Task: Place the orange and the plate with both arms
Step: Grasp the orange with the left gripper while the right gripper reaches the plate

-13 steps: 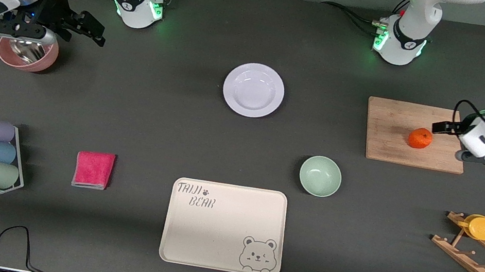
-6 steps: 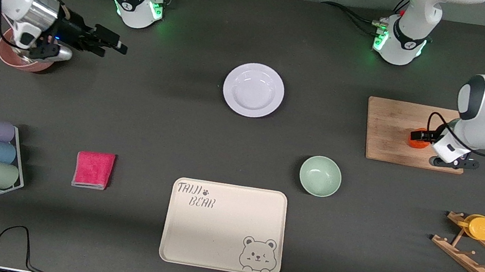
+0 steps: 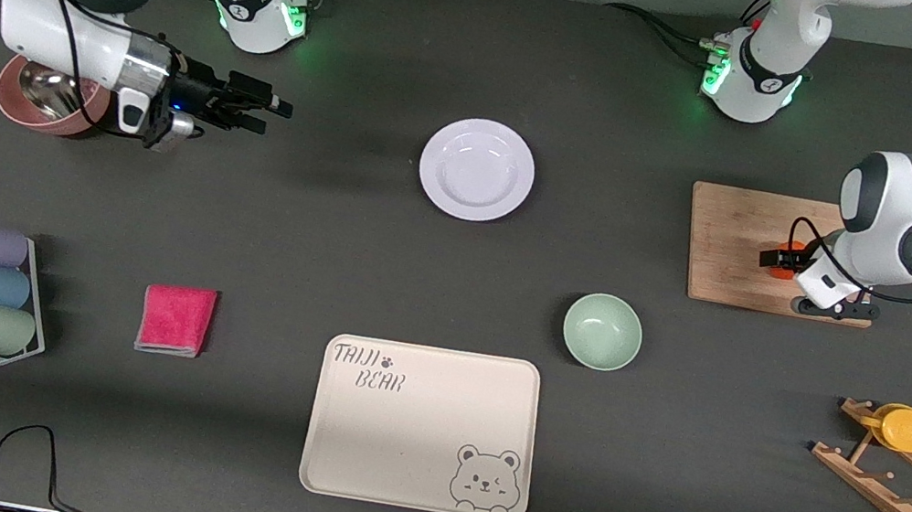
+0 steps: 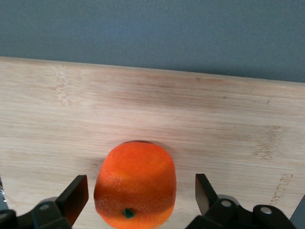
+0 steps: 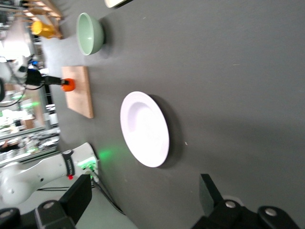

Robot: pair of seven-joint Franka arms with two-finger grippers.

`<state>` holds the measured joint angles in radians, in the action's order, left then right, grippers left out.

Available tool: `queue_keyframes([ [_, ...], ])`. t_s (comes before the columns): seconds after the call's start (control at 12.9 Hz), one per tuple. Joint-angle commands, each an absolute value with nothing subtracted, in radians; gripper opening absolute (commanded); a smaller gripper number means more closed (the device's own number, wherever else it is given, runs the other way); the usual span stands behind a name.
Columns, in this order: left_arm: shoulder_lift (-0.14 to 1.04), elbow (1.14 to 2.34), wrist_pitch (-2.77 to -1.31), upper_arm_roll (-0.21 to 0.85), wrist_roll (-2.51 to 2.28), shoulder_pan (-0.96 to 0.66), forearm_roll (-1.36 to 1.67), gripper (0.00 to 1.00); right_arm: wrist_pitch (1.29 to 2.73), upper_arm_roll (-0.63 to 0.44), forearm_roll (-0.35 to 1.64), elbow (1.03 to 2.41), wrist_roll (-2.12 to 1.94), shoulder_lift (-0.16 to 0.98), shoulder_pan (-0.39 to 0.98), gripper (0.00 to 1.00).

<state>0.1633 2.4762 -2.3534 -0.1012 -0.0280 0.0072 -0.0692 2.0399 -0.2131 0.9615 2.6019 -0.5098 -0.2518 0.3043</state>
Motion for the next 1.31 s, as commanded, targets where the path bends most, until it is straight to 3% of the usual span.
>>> queue_keyframes([
  [0.0, 0.146, 2.505, -2.372, -0.103, -0.049, 0.002, -0.08, 1.0, 2.049, -0.215, 1.16, 2.632, -0.777, -0.12, 0.307, 1.0],
  [0.08, 0.146, 2.508, -2.372, -0.103, -0.048, 0.002, -0.08, 0.98, 2.049, -0.215, 1.239, 2.64, -0.886, -0.062, 0.307, 1.0],
  [0.15, 0.144, 2.511, -2.378, -0.103, -0.048, 0.003, -0.08, 0.54, 2.045, -0.215, 1.294, 2.64, -0.985, -0.004, 0.307, 1.0],
  [0.23, 0.143, 2.514, -2.381, -0.103, -0.051, 0.0, -0.08, 0.01, 2.039, -0.215, 1.345, 2.64, -1.068, 0.05, 0.307, 1.0],
  [0.54, 0.143, 2.513, -2.381, -0.103, -0.048, 0.003, -0.08, 0.0, 1.933, -0.215, 1.553, 2.638, -1.328, 0.262, 0.308, 1.0],
  [0.77, 0.094, 2.503, -2.346, -0.106, -0.035, 0.003, -0.08, 0.0, 1.869, -0.215, 1.624, 2.634, -1.399, 0.35, 0.31, 1.0],
  [1.0, -0.064, 2.42, -2.106, -0.104, -0.043, -0.002, -0.08, 0.0, 1.865, -0.213, 1.624, 2.632, -1.394, 0.37, 0.31, 1.0],
  [1.24, -0.104, 2.139, -1.715, -0.101, -0.043, -0.003, -0.083, 0.0, 1.864, -0.209, 1.624, 2.632, -1.379, 0.374, 0.311, 1.0],
])
